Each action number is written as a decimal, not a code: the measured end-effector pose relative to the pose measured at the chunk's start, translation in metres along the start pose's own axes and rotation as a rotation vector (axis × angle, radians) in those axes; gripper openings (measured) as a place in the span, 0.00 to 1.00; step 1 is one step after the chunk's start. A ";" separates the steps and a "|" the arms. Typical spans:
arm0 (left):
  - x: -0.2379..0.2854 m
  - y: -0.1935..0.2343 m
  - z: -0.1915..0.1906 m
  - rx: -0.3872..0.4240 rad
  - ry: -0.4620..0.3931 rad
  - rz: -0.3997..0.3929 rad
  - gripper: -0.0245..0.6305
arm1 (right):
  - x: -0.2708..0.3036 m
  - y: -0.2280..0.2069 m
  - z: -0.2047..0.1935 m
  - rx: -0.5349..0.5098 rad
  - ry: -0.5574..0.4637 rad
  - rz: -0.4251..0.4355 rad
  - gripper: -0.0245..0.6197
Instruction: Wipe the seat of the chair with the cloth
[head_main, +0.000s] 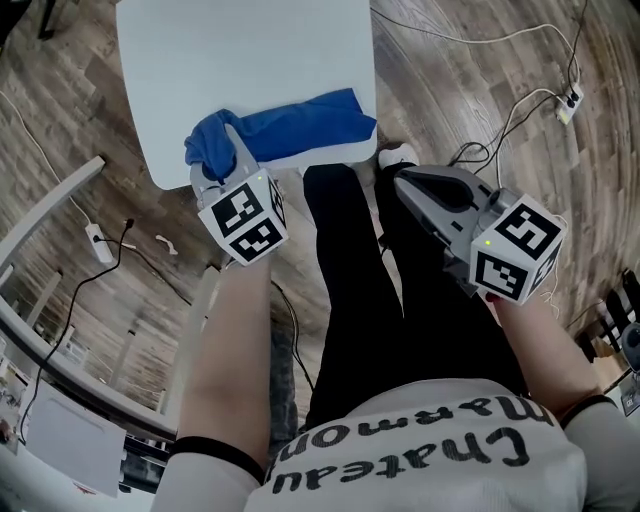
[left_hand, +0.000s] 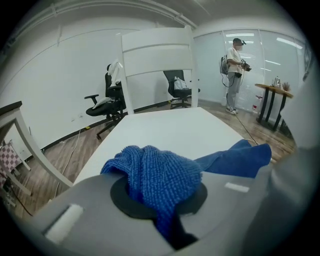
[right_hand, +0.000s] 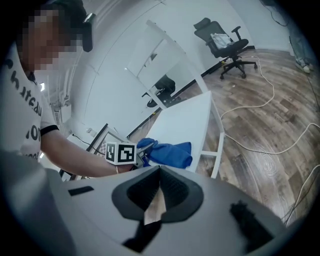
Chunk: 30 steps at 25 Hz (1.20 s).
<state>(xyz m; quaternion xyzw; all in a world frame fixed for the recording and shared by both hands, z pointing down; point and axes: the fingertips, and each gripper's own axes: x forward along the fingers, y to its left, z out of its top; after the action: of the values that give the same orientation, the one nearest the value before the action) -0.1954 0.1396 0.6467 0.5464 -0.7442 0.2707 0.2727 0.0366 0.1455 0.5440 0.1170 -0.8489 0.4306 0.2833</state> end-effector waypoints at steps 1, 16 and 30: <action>0.001 -0.008 0.002 -0.005 -0.009 0.002 0.06 | -0.006 -0.005 -0.003 0.002 0.001 0.000 0.06; 0.001 -0.151 0.029 0.044 -0.066 -0.112 0.06 | -0.086 -0.078 -0.024 0.051 -0.058 -0.033 0.06; -0.055 -0.288 0.096 0.231 -0.237 -0.508 0.09 | -0.127 -0.096 -0.005 0.027 -0.143 -0.050 0.06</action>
<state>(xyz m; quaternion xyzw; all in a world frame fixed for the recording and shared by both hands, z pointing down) 0.0852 0.0351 0.5707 0.7702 -0.5747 0.2108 0.1790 0.1841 0.0859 0.5355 0.1725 -0.8579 0.4254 0.2309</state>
